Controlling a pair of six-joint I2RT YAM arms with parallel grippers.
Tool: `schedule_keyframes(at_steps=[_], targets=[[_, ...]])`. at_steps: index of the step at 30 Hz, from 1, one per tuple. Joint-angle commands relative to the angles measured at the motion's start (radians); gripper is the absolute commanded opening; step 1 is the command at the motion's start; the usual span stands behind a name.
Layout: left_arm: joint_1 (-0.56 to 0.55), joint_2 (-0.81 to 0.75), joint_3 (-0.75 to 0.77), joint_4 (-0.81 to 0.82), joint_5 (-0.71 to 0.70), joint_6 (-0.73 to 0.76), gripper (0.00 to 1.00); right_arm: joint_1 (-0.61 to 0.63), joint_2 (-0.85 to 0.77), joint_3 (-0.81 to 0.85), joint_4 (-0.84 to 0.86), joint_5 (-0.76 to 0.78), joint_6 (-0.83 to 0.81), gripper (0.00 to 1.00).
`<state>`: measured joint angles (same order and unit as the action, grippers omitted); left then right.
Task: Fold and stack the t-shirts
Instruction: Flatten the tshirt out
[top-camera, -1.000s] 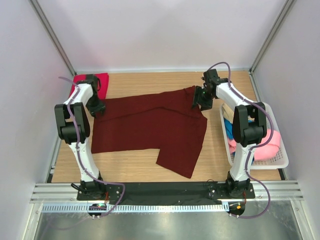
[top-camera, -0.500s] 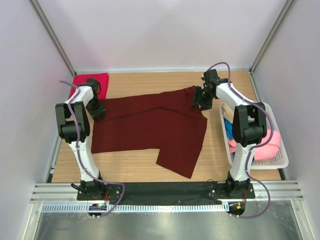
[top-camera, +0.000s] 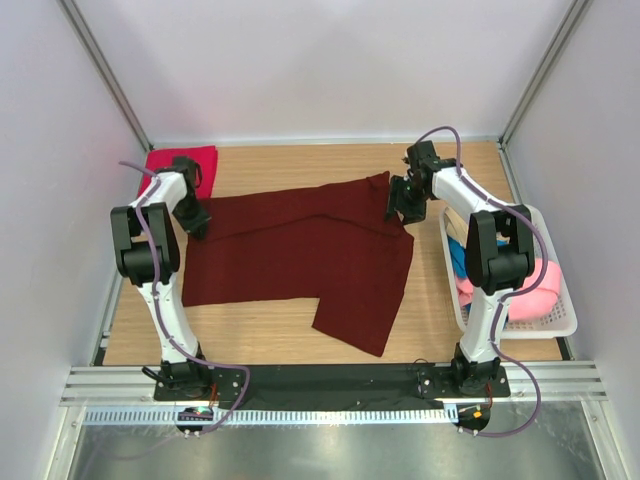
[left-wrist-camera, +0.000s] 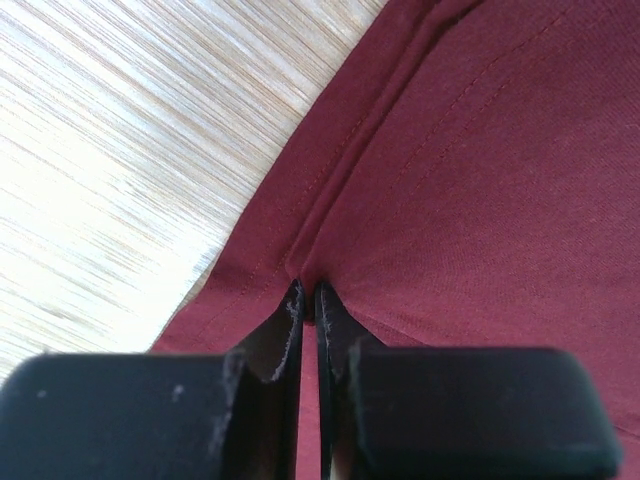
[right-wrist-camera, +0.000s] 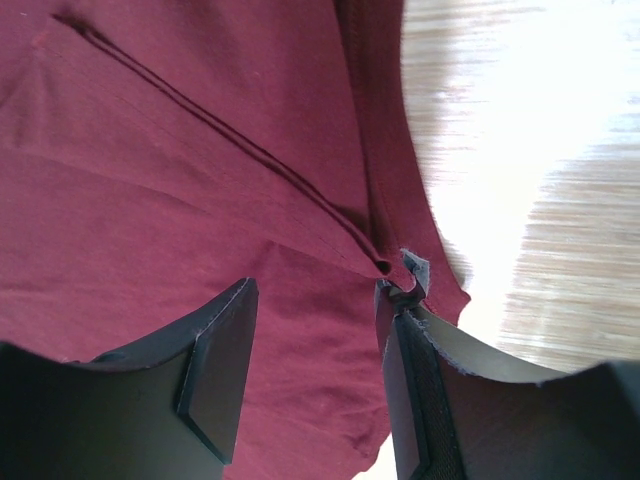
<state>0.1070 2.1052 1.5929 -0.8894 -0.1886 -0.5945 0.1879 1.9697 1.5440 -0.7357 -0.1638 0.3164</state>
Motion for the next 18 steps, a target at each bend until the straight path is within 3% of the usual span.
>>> schedule_keyframes(at_steps=[1,6,12,18], targets=[[0.014,-0.028,0.033,-0.006,-0.026,0.004,0.06,-0.002,-0.038,-0.002,-0.016,0.038,-0.011,0.57],[0.016,-0.01,0.05,-0.016,-0.022,0.009,0.13,-0.007,-0.014,0.018,-0.014,0.02,-0.005,0.58],[0.016,-0.002,0.047,-0.01,0.011,0.002,0.12,-0.007,0.011,0.018,-0.021,0.015,0.003,0.54],[0.016,-0.005,0.055,-0.014,0.02,0.002,0.2,-0.005,0.034,0.008,-0.013,0.032,-0.007,0.54]])
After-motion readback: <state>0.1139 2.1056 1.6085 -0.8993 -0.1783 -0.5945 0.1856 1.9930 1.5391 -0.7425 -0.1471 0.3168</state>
